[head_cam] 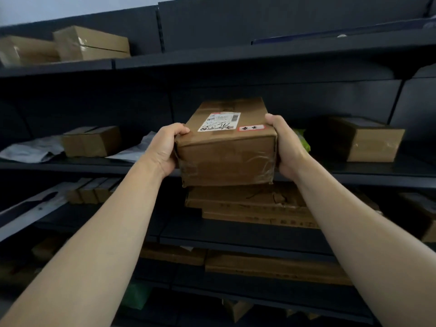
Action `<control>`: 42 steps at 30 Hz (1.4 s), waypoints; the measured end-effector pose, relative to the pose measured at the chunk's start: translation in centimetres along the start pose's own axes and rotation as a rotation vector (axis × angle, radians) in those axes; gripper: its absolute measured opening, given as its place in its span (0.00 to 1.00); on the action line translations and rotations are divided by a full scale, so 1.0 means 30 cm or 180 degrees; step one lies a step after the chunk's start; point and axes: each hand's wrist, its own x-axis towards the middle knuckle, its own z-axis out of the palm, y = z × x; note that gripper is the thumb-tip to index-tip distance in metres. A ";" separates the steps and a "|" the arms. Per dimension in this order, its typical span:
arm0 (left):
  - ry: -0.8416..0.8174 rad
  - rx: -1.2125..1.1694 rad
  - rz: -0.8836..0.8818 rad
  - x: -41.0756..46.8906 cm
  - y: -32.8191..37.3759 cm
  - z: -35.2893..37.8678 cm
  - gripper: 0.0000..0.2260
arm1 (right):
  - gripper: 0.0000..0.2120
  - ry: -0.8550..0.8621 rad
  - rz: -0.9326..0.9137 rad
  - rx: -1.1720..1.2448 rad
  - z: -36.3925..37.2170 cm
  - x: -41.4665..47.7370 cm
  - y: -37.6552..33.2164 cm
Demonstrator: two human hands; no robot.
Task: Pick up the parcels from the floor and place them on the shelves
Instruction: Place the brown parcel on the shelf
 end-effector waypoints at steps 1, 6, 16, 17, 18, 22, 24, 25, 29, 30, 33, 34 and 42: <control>0.0019 -0.0025 0.0048 0.039 0.003 -0.012 0.06 | 0.28 0.0080 -0.0041 -0.0023 0.022 0.037 0.011; 0.0004 0.0006 0.0056 0.234 0.003 -0.052 0.06 | 0.30 0.0431 -0.0188 -0.0138 0.077 0.205 0.057; -0.0110 -0.0021 -0.0048 0.500 -0.074 -0.055 0.08 | 0.21 0.0620 0.0093 -0.0016 0.089 0.409 0.093; -0.0108 0.0003 -0.0059 0.507 -0.080 -0.054 0.09 | 0.22 0.0687 0.0099 -0.0007 0.086 0.420 0.102; -0.0076 0.0027 -0.0078 0.524 -0.087 -0.049 0.08 | 0.22 0.0721 0.0102 -0.0007 0.080 0.442 0.111; 0.0093 0.0170 -0.0253 0.600 -0.112 -0.024 0.07 | 0.25 0.0659 0.0237 0.0010 0.056 0.529 0.144; 0.0094 0.0208 -0.0305 0.627 -0.132 -0.019 0.07 | 0.24 0.0683 0.0223 0.0020 0.046 0.555 0.155; 0.0120 0.0221 -0.0315 0.637 -0.141 -0.018 0.07 | 0.23 0.0706 0.0207 0.0028 0.041 0.566 0.159; 0.0216 0.0285 -0.0302 0.654 -0.157 -0.013 0.07 | 0.23 0.0696 0.0173 0.0016 0.035 0.593 0.172; 0.0249 0.0295 -0.0311 0.654 -0.161 -0.012 0.07 | 0.23 0.0690 0.0179 0.0026 0.035 0.595 0.178; 0.0305 0.0343 -0.0330 0.643 -0.178 -0.007 0.08 | 0.22 0.0698 0.0222 0.0037 0.030 0.589 0.195; 0.0310 0.0352 -0.0327 0.637 -0.184 -0.004 0.10 | 0.22 0.0688 0.0235 0.0071 0.027 0.585 0.198; 0.0425 0.0437 -0.0284 0.583 -0.178 0.030 0.08 | 0.22 0.0643 0.0380 0.0240 0.005 0.559 0.196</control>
